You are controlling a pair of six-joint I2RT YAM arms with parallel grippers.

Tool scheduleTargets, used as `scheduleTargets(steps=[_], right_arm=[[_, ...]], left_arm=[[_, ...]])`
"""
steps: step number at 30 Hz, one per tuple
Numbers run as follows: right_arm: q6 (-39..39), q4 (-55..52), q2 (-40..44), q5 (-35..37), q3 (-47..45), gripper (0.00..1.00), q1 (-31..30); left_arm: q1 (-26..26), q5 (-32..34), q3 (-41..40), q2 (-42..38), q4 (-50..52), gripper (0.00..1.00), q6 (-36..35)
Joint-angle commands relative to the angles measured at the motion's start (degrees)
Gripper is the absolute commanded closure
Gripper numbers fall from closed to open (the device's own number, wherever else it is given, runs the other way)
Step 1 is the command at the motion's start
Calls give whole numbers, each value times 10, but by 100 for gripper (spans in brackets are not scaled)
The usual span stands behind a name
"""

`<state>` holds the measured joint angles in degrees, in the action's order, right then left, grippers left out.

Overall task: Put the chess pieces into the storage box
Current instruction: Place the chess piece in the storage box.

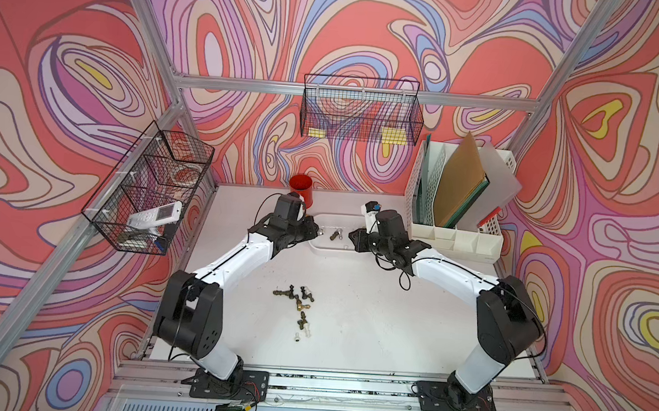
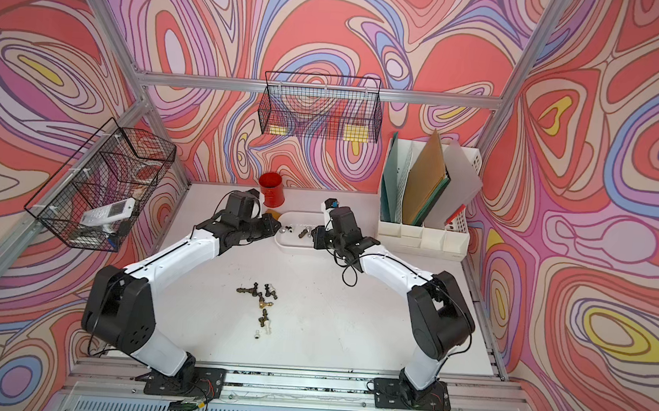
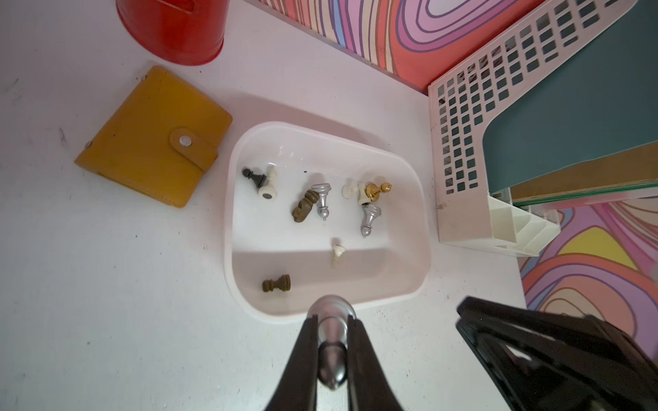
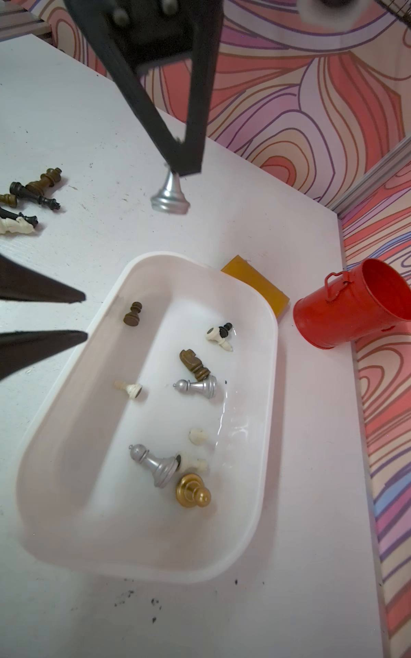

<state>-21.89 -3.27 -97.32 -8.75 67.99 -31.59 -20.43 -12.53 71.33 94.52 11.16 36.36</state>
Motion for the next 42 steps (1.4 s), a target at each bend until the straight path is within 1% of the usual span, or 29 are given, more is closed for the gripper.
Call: scheduleTargets(steps=[1, 4, 6, 8, 12, 17, 20, 23, 25, 32, 37, 42], right_arm=[[11, -4, 20, 35, -14, 82, -3], [20, -11, 24, 49, -16, 82, -2], [26, -19, 21, 57, -10, 82, -2], [33, -28, 16, 61, -3, 82, -2], [44, -37, 5, 67, 9, 82, -1], [51, -43, -13, 65, 25, 82, -2], [53, -45, -19, 63, 31, 82, -1], [53, -51, -21, 58, 38, 82, -1], [54, -54, -19, 56, 40, 82, -2], [59, -83, -8, 39, 49, 82, -10], [129, -104, -13, 28, 71, 82, -75], [184, -99, -31, -1, 76, 80, -146]], left_arm=[[-14, 37, 62, 70, 8, 96, -63], [-25, 62, 135, 140, 24, 96, -97], [-31, 81, 183, 184, 55, 95, -115], [-33, 104, 215, 214, 76, 95, -124], [-34, 127, 245, 250, 88, 94, -141], [-34, 124, 274, 282, 95, 89, -152], [-34, 120, 287, 293, 102, 83, -156], [-34, 120, 297, 298, 114, 73, -158], [-34, 121, 297, 293, 115, 67, -160], [-34, 127, 275, 239, 122, 65, -162], [-34, 137, 227, 151, 137, 66, -155], [-28, 170, 153, 26, 206, 65, -155]])
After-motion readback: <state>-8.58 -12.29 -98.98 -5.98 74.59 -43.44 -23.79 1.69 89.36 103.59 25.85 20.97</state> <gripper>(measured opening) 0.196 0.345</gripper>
